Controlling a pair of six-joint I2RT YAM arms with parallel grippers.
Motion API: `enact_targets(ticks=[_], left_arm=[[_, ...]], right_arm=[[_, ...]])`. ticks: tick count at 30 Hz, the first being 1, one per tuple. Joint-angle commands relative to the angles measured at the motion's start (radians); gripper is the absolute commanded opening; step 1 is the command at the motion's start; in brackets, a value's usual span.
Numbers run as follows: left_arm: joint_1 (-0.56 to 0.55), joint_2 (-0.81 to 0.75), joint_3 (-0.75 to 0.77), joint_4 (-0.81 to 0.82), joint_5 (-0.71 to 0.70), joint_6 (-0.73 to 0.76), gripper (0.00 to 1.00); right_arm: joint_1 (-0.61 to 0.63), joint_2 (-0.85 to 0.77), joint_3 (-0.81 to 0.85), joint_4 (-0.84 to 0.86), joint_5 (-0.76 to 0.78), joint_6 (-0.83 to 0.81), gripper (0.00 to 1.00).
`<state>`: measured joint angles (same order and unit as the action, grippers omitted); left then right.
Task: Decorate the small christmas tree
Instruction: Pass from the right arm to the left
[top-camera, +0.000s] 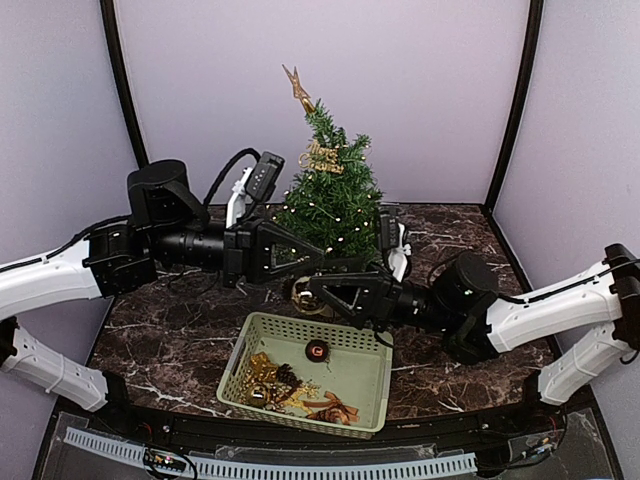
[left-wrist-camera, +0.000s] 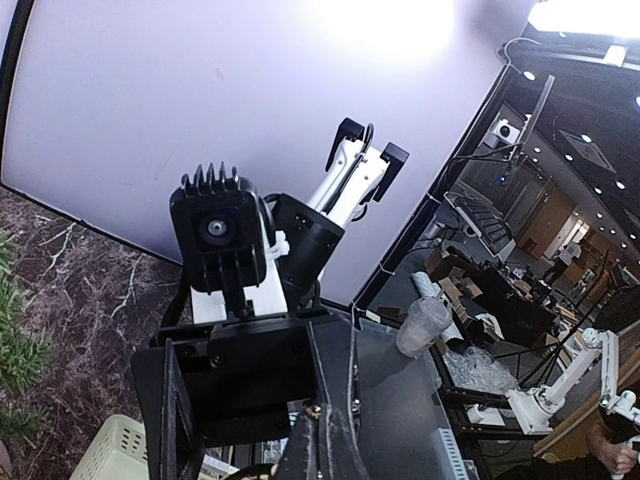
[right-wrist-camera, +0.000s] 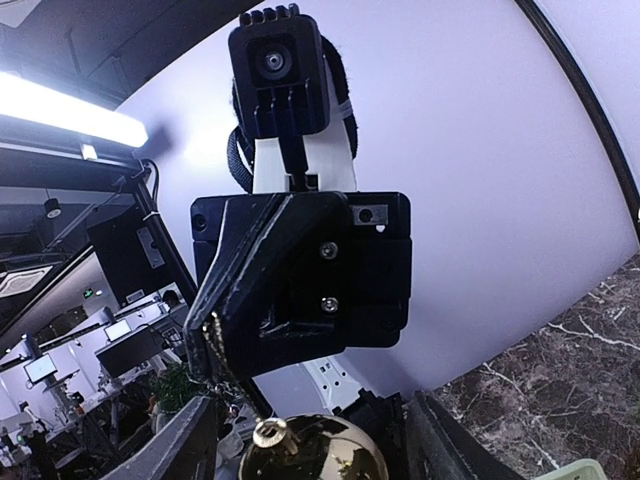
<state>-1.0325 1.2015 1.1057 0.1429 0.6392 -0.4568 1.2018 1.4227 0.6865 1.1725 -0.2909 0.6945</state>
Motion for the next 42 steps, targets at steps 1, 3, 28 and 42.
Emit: enact_targets(ticks=[1, 3, 28, 42], left_arm=[[-0.006, -0.007, 0.036, 0.045, 0.011, -0.002, 0.0], [-0.006, -0.008, 0.036, 0.046, 0.009, -0.002, 0.0], [0.018, -0.052, 0.053, -0.296, -0.109, 0.15, 0.0], [0.022, 0.031, 0.005, -0.213, -0.137, 0.273, 0.0]], right_arm=[[0.007, 0.015, 0.033, 0.063, -0.032, 0.006, 0.65], [0.006, 0.023, 0.037, 0.067, -0.036, 0.009, 0.65], [0.004, -0.177, 0.052, -0.516, 0.09, -0.111, 0.36], [-0.02, -0.221, 0.129, -0.914, 0.146, -0.111, 0.38]])
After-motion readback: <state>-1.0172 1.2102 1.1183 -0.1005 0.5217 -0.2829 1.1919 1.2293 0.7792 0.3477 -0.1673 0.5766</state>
